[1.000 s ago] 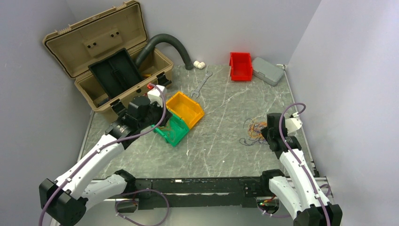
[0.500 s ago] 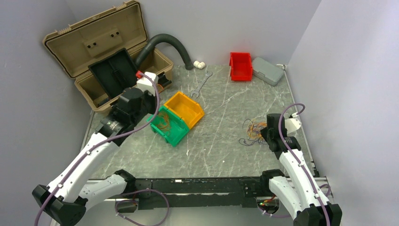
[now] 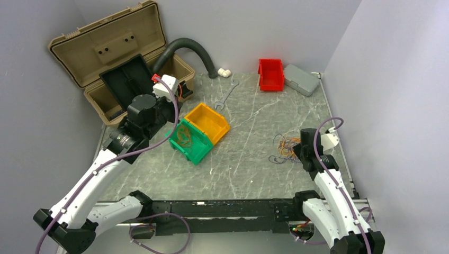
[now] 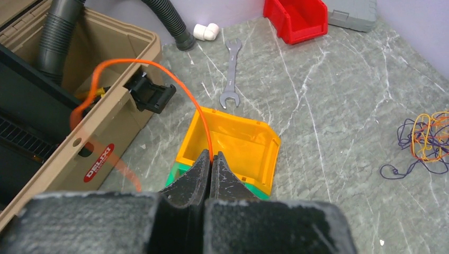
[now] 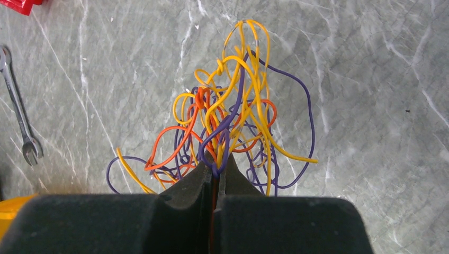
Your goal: Untangle the cables
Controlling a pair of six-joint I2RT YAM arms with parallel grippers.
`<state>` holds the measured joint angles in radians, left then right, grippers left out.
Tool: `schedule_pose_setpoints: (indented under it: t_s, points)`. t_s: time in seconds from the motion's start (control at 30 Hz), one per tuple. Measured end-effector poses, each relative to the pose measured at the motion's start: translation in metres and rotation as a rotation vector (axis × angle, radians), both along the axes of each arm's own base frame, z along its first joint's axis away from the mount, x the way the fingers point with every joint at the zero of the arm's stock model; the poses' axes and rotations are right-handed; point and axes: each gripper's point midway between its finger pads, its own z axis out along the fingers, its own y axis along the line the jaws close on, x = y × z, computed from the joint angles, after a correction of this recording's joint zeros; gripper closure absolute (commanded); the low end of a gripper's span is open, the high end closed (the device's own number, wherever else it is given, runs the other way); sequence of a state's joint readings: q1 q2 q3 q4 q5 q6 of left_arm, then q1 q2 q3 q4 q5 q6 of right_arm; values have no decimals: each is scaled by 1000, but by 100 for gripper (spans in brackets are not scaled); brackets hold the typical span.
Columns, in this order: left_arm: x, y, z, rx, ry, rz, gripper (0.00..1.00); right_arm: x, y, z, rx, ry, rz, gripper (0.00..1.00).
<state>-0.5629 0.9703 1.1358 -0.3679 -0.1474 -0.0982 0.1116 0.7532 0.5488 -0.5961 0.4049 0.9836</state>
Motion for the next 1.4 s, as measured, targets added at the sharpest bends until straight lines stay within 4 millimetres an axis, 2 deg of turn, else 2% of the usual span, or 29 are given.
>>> schedule_pose_setpoints:
  t_s: [0.2, 0.27, 0.5, 0.6, 0.83, 1.17, 1.4]
  points:
    - [-5, -10, -8, -33, 34, -44, 100, 0, 0, 0, -3, 3, 3, 100]
    - [-8, -15, -19, -44, 61, -66, 100, 0, 0, -1, -4, 6, 4, 100]
    - [-25, -27, -85, -58, 229, -114, 100, 0, 0, -2, -6, 9, 6, 100]
    - [-30, -28, -100, -64, 271, -120, 100, 0, 0, -2, -6, 9, 6, 100]
    - [-34, -26, -122, -71, 328, -102, 100, 0, 0, -2, -3, 9, 8, 100]
    - [-16, -14, -160, -60, 472, -11, 100, 0, 1, -2, -3, 10, 11, 100]
    - [1, 7, -163, -86, 503, 90, 100, 0, 1, -1, -4, 9, 13, 100]
